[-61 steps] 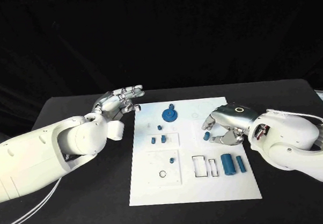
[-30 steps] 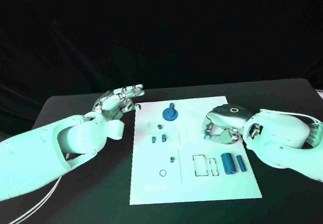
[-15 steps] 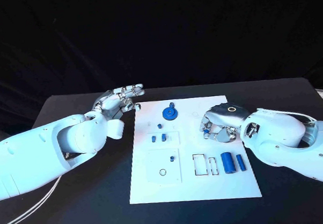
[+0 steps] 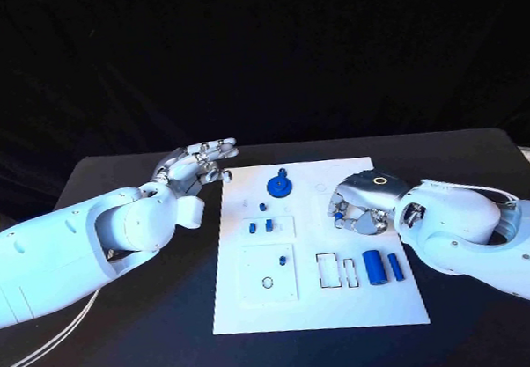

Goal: Assemble the parts on the task board

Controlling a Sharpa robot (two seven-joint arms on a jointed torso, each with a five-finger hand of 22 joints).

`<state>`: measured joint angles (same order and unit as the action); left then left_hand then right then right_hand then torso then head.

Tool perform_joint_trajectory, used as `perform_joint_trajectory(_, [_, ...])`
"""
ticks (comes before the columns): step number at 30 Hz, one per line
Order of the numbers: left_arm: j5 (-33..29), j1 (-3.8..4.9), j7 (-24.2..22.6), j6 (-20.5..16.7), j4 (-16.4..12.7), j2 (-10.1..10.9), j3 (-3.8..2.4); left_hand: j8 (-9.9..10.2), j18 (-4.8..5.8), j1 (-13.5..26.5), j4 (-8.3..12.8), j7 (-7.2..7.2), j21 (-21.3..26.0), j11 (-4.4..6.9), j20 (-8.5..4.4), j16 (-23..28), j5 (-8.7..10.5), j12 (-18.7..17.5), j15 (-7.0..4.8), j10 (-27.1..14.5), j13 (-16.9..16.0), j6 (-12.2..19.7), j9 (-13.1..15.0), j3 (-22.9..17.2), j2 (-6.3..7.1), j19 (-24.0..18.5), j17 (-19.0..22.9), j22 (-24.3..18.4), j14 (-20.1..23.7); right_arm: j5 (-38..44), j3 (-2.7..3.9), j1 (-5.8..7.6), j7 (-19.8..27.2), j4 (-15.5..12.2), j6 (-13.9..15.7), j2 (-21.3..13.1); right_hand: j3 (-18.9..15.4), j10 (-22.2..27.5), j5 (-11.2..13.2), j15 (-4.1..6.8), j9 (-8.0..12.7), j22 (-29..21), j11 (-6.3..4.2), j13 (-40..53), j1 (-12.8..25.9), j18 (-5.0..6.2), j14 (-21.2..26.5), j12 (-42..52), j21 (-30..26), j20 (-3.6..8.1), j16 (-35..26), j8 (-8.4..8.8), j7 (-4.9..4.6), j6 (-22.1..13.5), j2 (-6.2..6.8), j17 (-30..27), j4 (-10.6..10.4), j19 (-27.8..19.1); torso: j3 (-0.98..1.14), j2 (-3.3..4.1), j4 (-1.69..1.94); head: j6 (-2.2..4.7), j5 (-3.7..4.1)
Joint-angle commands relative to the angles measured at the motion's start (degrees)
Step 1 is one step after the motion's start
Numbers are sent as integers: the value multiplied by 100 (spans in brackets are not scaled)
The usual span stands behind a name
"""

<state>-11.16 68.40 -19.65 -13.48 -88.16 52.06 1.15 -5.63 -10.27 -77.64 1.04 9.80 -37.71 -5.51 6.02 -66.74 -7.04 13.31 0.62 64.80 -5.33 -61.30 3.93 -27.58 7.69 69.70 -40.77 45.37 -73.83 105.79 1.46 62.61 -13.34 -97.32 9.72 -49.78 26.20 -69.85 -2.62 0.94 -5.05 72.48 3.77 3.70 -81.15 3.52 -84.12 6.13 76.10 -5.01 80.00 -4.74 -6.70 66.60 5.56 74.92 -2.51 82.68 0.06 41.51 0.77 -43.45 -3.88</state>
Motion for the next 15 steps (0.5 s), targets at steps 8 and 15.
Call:
perform_joint_trajectory(8, [60, 3, -11, 63, 2, -21, 0, -25, -16, 15, 8, 14, 40, -9, 31, 27, 21, 19, 7, -40, -6, 43, -1, 15, -50, 5, 1, -7, 43, 48, -27, -21, -18, -134, 111, -83, 86, -156, -17, 51, -20, 15, -60, 15, -126, 61, -333, -25, 23, 56, 6, -13, -25, 72, -51, 78, 72, 14, -6, 0, -9, 17, 17])
perform_joint_trajectory(15, [60, 2, -10, 53, 12, -31, 1, -28, -17, 14, 9, 13, 42, -8, 32, 26, 19, 26, 7, -42, -6, 43, -1, 13, -59, 6, 3, -8, 44, 5, 5, 52, 0, -256, 277, -182, 100, -181, -17, 51, -25, 28, -61, 17, -138, 58, -334, -30, 33, 57, 11, -16, -27, 92, -48, 83, 93, 20, -2, 0, -3, 32, 32])
